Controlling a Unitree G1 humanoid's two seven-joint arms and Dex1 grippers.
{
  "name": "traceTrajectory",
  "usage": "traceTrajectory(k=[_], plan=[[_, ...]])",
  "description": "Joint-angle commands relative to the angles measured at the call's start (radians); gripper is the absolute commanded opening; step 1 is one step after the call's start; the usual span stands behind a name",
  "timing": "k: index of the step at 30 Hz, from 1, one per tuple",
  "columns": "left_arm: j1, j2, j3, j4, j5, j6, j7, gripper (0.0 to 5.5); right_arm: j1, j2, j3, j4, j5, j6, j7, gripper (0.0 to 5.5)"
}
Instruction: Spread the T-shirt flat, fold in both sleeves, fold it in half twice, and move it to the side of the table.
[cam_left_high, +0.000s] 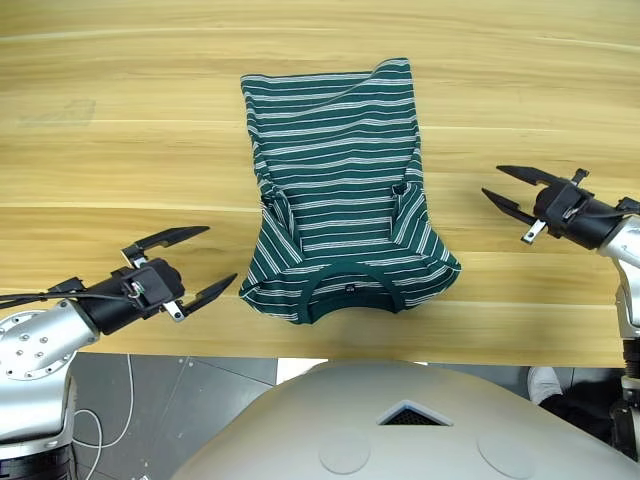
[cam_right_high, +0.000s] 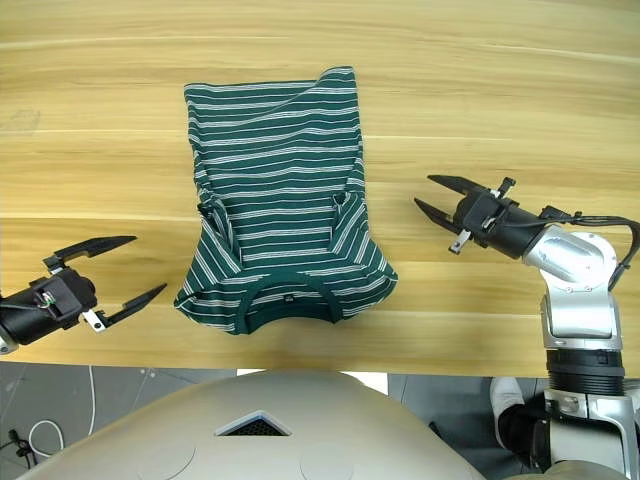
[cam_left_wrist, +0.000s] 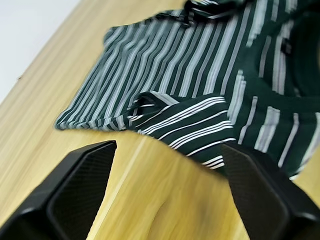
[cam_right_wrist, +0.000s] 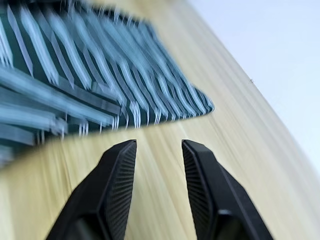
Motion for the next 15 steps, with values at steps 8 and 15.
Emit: traceTrajectory(k=[8, 15], plan=[[-0.097, 0.219, -0.137, 0.219, 0.367, -0.310, -0.043, 3.86, -0.199, -0.223, 0.215, 0.534, -0.684, -0.788, -0.354, 1.67], [-0.105, 0.179, -0.245, 0.264, 0.456, -0.409, 0.033, 3.86, -0.231, -0.168, 0.318, 0.517, -0.655, -0.819, -0.421, 1.67]])
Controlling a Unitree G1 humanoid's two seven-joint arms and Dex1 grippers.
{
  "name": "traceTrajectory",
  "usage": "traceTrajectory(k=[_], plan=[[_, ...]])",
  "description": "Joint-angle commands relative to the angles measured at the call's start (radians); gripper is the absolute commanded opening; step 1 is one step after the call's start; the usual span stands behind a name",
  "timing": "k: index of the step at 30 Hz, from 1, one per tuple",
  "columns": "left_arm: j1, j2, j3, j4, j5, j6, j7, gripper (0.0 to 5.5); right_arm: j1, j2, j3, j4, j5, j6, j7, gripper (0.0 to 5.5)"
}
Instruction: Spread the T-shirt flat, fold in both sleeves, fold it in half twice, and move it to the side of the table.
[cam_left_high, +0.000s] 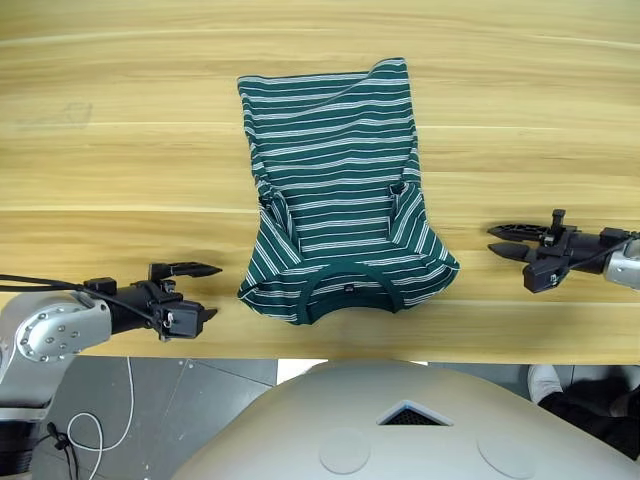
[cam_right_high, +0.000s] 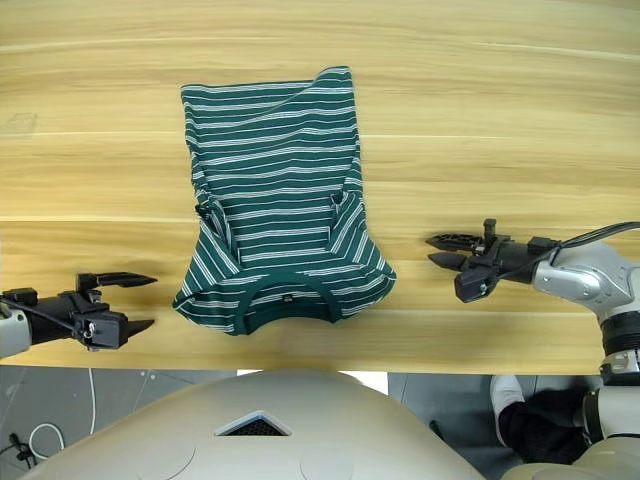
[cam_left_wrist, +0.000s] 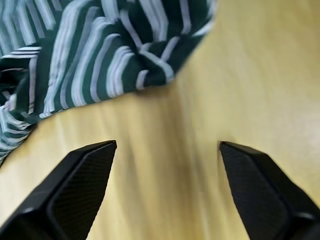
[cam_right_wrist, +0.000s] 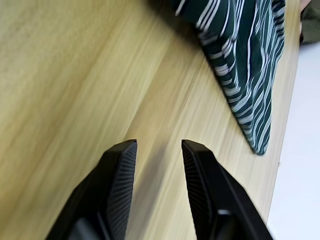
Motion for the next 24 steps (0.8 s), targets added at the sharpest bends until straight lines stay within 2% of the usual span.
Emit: traceTrajectory(k=[1, 7, 20, 24], plan=[[-0.037, -0.037, -0.095, 0.023, 0.026, -0.023, 0.035, 3.86, 0.008, 0.034, 0.067, -0.035, 0.009, -0.003, 0.008, 1.67], [-0.076, -0.047, -0.187, 0.039, 0.018, -0.021, 0.061, 3.86, 0.017, 0.042, 0.110, -0.071, 0.067, 0.037, 0.010, 1.67], [-0.125, -0.047, -0.285, 0.082, 0.050, -0.019, 0.119, 3.86, 0.021, 0.033, 0.149, -0.097, 0.122, 0.076, 0.024, 1.67], [-0.140, -0.040, -0.306, 0.098, 0.059, -0.027, 0.136, 3.21, 0.020, 0.034, 0.150, -0.095, 0.122, 0.079, 0.020, 1.70]])
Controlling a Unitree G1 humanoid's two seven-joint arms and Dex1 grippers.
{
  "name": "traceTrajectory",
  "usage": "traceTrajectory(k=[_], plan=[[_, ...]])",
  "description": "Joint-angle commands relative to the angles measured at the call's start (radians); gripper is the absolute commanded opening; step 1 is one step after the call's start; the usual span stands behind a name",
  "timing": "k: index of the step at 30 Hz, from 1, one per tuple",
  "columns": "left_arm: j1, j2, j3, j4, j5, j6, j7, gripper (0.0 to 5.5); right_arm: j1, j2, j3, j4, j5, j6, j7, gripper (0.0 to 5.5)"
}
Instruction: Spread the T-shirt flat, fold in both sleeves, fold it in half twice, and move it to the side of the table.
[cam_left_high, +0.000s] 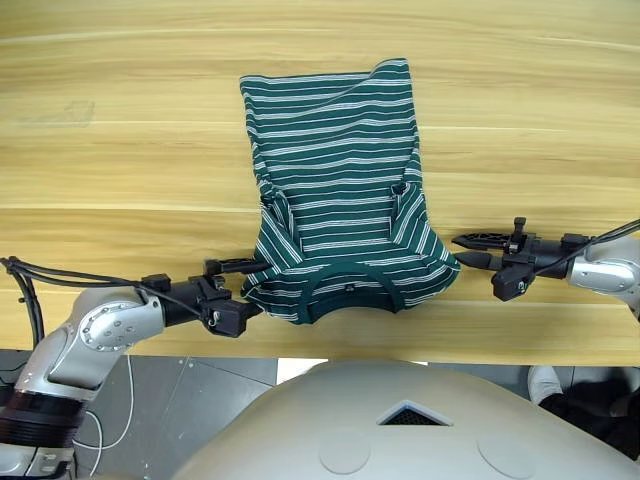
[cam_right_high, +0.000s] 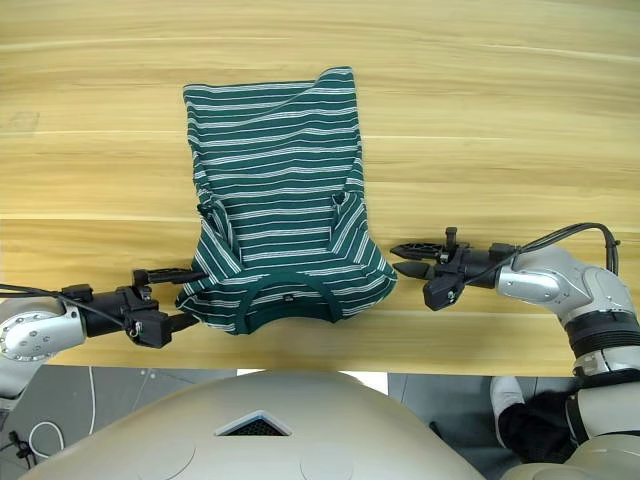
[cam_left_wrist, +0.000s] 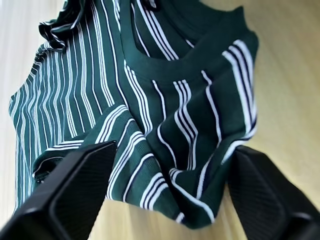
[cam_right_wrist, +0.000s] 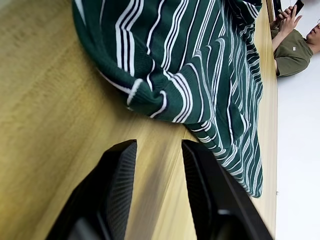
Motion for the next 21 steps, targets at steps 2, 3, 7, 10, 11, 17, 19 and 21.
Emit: traceTrajectory(k=[2, 3, 7, 10, 11, 17, 19, 21], plan=[[0.006, 0.008, -0.051, 0.060, 0.078, 0.019, 0.000, 2.86, 0.011, -0.001, 0.015, 0.000, -0.003, 0.009, 0.012, 1.70], [0.004, 0.008, -0.055, 0.063, 0.079, 0.016, 0.004, 2.69, 0.011, 0.001, 0.016, 0.000, -0.003, 0.006, 0.010, 1.70], [-0.002, 0.011, -0.067, 0.079, 0.080, 0.012, 0.017, 1.99, 0.006, 0.000, 0.031, 0.008, -0.005, -0.004, 0.020, 1.70], [-0.007, 0.018, -0.076, 0.092, 0.079, 0.009, 0.025, 1.53, 0.006, -0.005, 0.036, 0.008, 0.003, -0.011, 0.020, 1.70], [-0.010, 0.020, -0.079, 0.098, 0.078, 0.007, 0.028, 1.32, 0.006, -0.006, 0.037, 0.008, 0.005, -0.012, 0.019, 1.70], [-0.015, 0.018, -0.096, 0.125, 0.091, -0.009, 0.047, 0.32, 0.015, -0.005, 0.048, 0.002, 0.013, -0.022, 0.016, 1.70], [-0.014, 0.020, -0.099, 0.131, 0.094, -0.014, 0.055, 0.04, 0.016, -0.006, 0.050, 0.003, 0.008, -0.032, 0.015, 1.70], [-0.012, 0.021, -0.101, 0.134, 0.097, -0.016, 0.064, 0.01, 0.018, -0.005, 0.051, 0.004, 0.010, -0.032, 0.016, 1.70]])
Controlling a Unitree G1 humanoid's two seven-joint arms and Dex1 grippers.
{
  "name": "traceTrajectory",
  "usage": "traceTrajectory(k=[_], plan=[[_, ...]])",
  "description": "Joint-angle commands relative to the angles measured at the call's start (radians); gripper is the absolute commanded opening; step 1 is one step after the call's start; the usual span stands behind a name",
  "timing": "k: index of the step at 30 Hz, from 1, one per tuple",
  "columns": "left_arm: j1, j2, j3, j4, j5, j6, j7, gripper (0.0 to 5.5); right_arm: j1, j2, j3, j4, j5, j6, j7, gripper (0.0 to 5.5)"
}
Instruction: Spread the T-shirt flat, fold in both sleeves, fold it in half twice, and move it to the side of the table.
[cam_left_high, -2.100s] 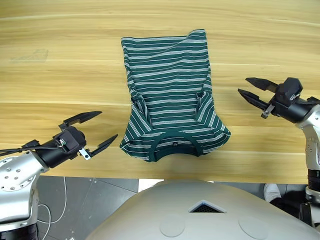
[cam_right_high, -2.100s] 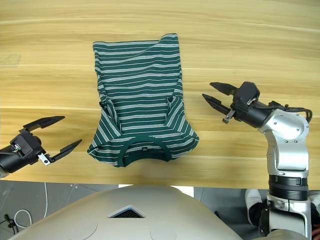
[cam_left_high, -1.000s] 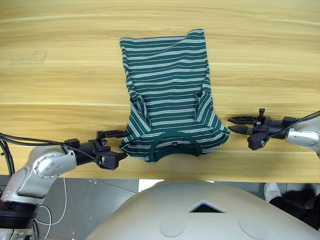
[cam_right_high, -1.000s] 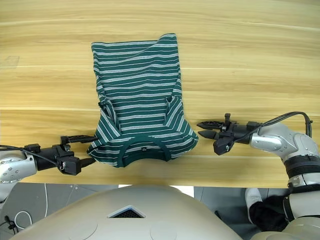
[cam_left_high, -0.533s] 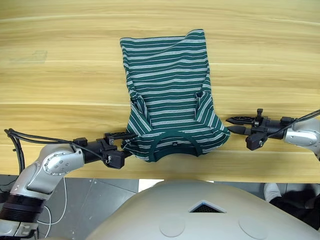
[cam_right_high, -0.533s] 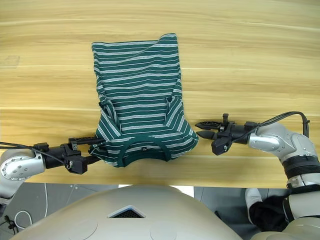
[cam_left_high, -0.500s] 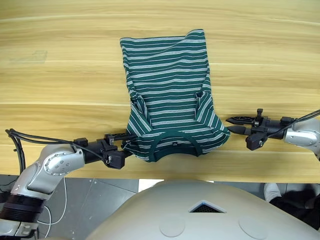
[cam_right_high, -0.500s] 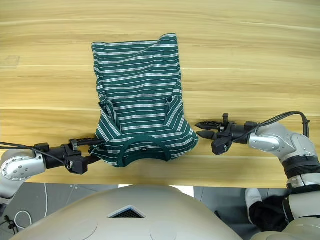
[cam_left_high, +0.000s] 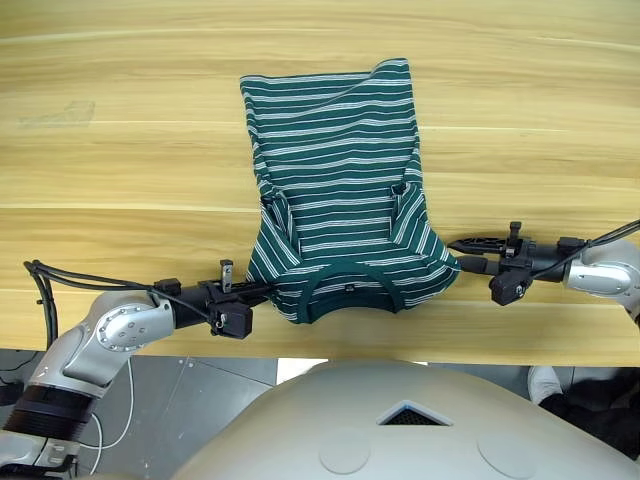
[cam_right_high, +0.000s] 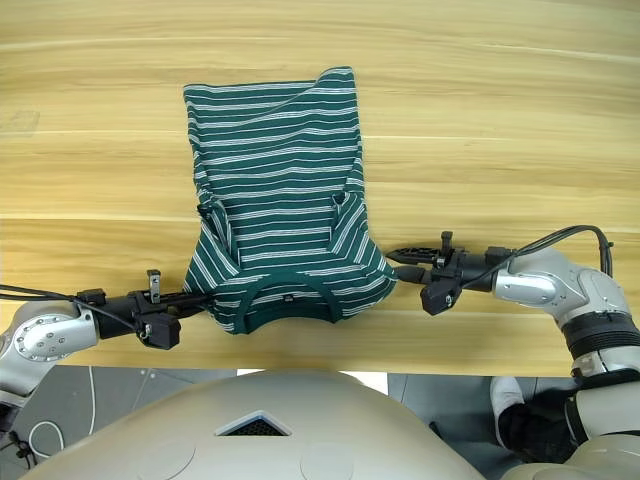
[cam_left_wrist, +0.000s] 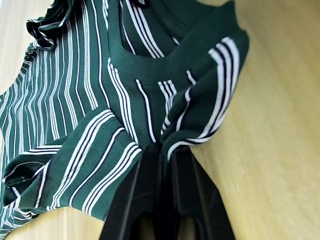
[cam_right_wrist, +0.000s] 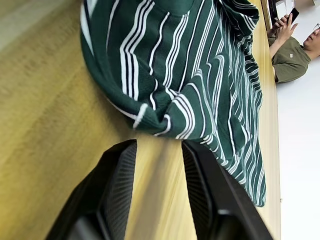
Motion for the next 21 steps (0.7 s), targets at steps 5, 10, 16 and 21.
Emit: traceTrajectory(k=[5, 10, 16, 21], plan=[[0.018, 0.017, -0.032, 0.054, 0.076, 0.022, 0.004, 0.01, 0.018, -0.005, 0.012, 0.002, -0.012, 0.008, 0.015, 2.56], [0.025, 0.022, -0.043, 0.061, 0.084, 0.033, 0.006, 0.01, 0.011, -0.002, 0.003, 0.010, -0.045, 0.000, -0.009, 3.18], [0.010, 0.023, -0.053, 0.078, 0.091, 0.029, 0.013, 0.01, -0.003, 0.009, 0.010, 0.024, -0.089, -0.005, -0.040, 3.18], [-0.010, 0.022, -0.061, 0.093, 0.089, 0.030, 0.015, 0.01, -0.028, 0.027, 0.039, 0.021, -0.102, -0.008, -0.029, 3.18]])
